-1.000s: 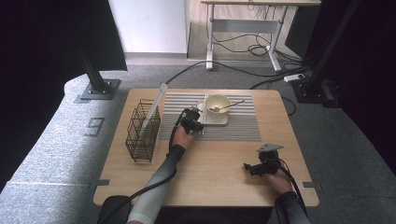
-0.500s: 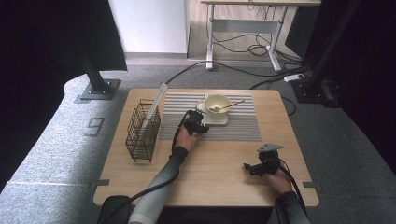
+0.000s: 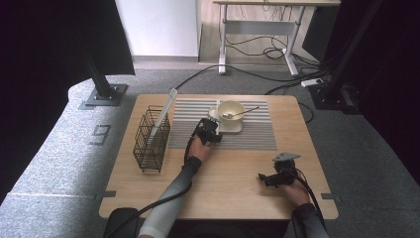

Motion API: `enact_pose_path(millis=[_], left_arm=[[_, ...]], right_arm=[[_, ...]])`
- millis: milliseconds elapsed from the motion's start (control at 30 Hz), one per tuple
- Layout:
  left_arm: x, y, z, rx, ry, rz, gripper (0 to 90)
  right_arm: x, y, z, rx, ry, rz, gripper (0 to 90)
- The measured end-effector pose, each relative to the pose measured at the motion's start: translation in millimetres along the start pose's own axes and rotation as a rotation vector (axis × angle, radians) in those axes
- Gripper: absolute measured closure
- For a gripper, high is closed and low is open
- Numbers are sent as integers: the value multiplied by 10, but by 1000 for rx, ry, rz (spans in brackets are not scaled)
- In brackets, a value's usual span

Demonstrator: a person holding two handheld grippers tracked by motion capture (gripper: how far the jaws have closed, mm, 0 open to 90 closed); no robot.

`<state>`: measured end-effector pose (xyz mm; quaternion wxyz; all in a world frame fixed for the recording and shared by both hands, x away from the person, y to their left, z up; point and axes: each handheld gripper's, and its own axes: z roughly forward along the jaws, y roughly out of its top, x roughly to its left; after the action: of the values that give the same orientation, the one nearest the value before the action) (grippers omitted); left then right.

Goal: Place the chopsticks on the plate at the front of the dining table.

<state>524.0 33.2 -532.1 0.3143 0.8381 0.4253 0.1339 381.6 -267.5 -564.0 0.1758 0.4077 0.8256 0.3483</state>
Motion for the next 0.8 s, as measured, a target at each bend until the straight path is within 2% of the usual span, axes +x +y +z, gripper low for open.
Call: enact_pose_path(millis=[100, 167, 267, 300, 333, 367, 433, 467, 500, 533, 567, 600, 633, 700, 800], left_arm=[[6, -2, -8, -2, 0, 1, 594], [10, -1, -28, -8, 0, 4, 558], [32, -2, -105, -32, 1, 15, 518], [43, -4, -138, -46, -6, 20, 473], [54, -7, -175, -58, -14, 27, 473], [65, -13, -210, -74, -29, 35, 394], [77, -33, -275, -98, -61, 56, 329], [81, -49, -306, -112, -80, 67, 329], [84, -68, -333, -124, -100, 74, 292], [81, -89, -356, -130, -117, 74, 213], [81, -113, -381, -133, -131, 87, 213], [62, -166, -415, -140, -156, 110, 157], [62, -166, -415, -140, -156, 110, 126], [37, -223, -436, -141, -186, 138, 105], [-12, -307, -442, -145, -218, 183, 8]], right_arm=[[0, 0, 0, 0, 0, 0, 0], [0, 0, 0, 0, 0, 0, 0], [0, 0, 0, 0, 0, 0, 0], [0, 0, 0, 0, 0, 0, 0], [0, 0, 0, 0, 0, 0, 0], [0, 0, 0, 0, 0, 0, 0], [0, 0, 0, 0, 0, 0, 0], [0, 0, 0, 0, 0, 0, 0], [0, 0, 0, 0, 0, 0, 0], [0, 0, 0, 0, 0, 0, 0], [0, 0, 0, 0, 0, 0, 0], [0, 0, 0, 0, 0, 0, 0], [0, 0, 0, 0, 0, 0, 0], [0, 0, 0, 0, 0, 0, 0], [0, 0, 0, 0, 0, 0, 0]])
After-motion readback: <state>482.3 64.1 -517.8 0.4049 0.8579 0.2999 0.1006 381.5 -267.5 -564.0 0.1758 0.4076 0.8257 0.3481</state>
